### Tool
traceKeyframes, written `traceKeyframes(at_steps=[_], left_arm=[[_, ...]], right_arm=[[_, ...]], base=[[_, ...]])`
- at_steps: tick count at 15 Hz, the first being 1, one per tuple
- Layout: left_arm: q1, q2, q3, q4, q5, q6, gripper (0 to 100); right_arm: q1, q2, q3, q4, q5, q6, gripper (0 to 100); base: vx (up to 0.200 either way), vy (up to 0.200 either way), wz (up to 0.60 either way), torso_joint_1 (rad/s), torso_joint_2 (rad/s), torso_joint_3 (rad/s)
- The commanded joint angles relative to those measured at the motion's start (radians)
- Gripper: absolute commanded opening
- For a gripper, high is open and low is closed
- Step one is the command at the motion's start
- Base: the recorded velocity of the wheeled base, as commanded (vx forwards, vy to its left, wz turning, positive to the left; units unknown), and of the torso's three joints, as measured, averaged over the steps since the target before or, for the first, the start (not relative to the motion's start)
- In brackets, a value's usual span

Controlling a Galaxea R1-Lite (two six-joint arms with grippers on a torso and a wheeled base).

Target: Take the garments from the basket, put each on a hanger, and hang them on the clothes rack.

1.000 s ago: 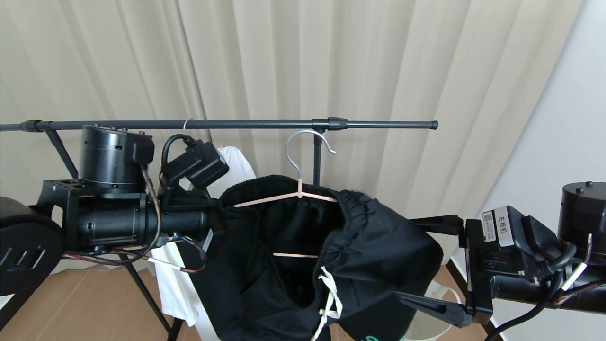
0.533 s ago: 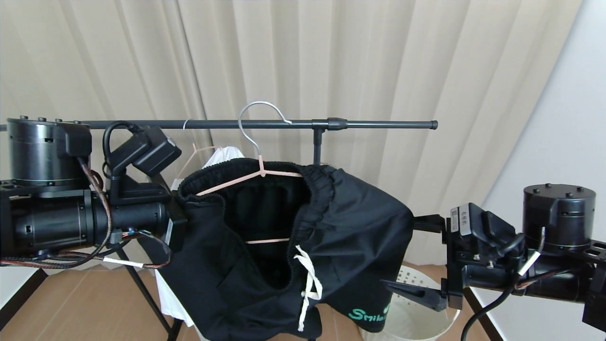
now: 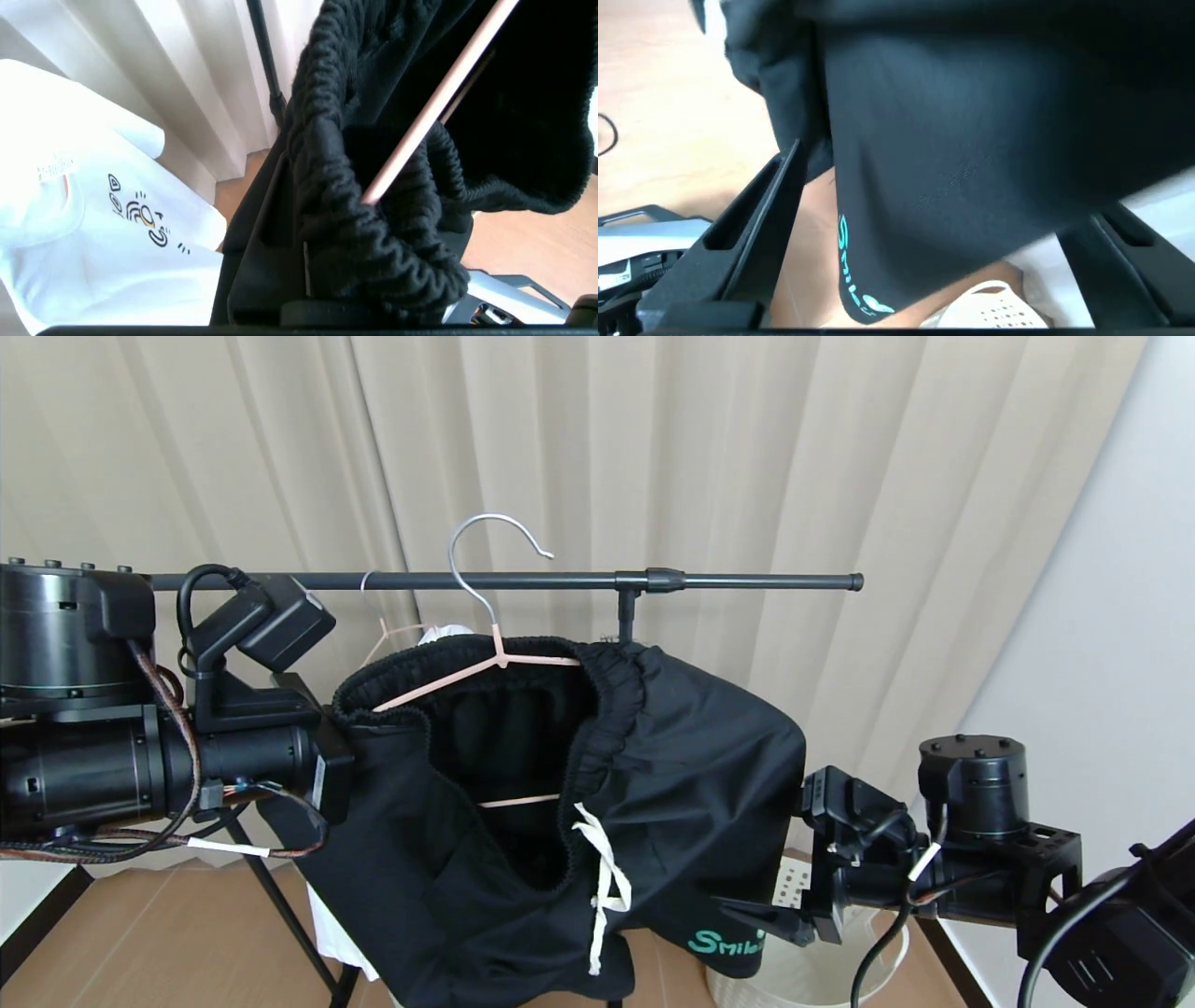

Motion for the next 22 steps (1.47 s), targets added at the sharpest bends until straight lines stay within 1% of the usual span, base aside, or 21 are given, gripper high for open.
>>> traceKeyframes(at_steps=[1, 4, 5, 9, 13, 16, 22], left_arm=[[0.001, -0.008, -0.003, -0.001, 0.0, -0.008, 0], [0.001, -0.014, 0.0, -0.017, 0.001, -0.042, 0], [0.001, -0.014, 0.002, -0.02, 0.001, -0.045, 0], [0.01, -0.025, 0.008, -0.019, 0.001, -0.049, 0], [0.039, -0.048, 0.015, -0.019, 0.001, -0.057, 0], [0.077, -0.081, 0.037, -0.019, -0.002, -0.057, 0], [0.108, -0.109, 0.043, -0.014, -0.003, -0.057, 0]], right_arm=[[0.0, 0.104, 0.002, -0.048, -0.019, 0.002, 100], [0.0, 0.148, 0.005, -0.099, -0.047, 0.002, 100], [0.0, 0.148, 0.003, -0.106, -0.048, 0.004, 0], [-0.03, 0.15, -0.001, -0.108, -0.054, 0.019, 0], [-0.07, 0.148, -0.009, -0.108, -0.053, 0.019, 0], [-0.102, 0.154, -0.027, -0.106, -0.054, 0.019, 0], [-0.139, 0.165, -0.053, -0.105, -0.059, 0.018, 0]], base=[[0.0, 0.0, 0.0, 0.0, 0.0, 0.0], [0.0, 0.0, 0.0, 0.0, 0.0, 0.0], [0.0, 0.0, 0.0, 0.0, 0.0, 0.0], [0.0, 0.0, 0.0, 0.0, 0.0, 0.0], [0.0, 0.0, 0.0, 0.0, 0.0, 0.0], [0.0, 0.0, 0.0, 0.0, 0.0, 0.0], [0.0, 0.0, 0.0, 0.0, 0.0, 0.0]])
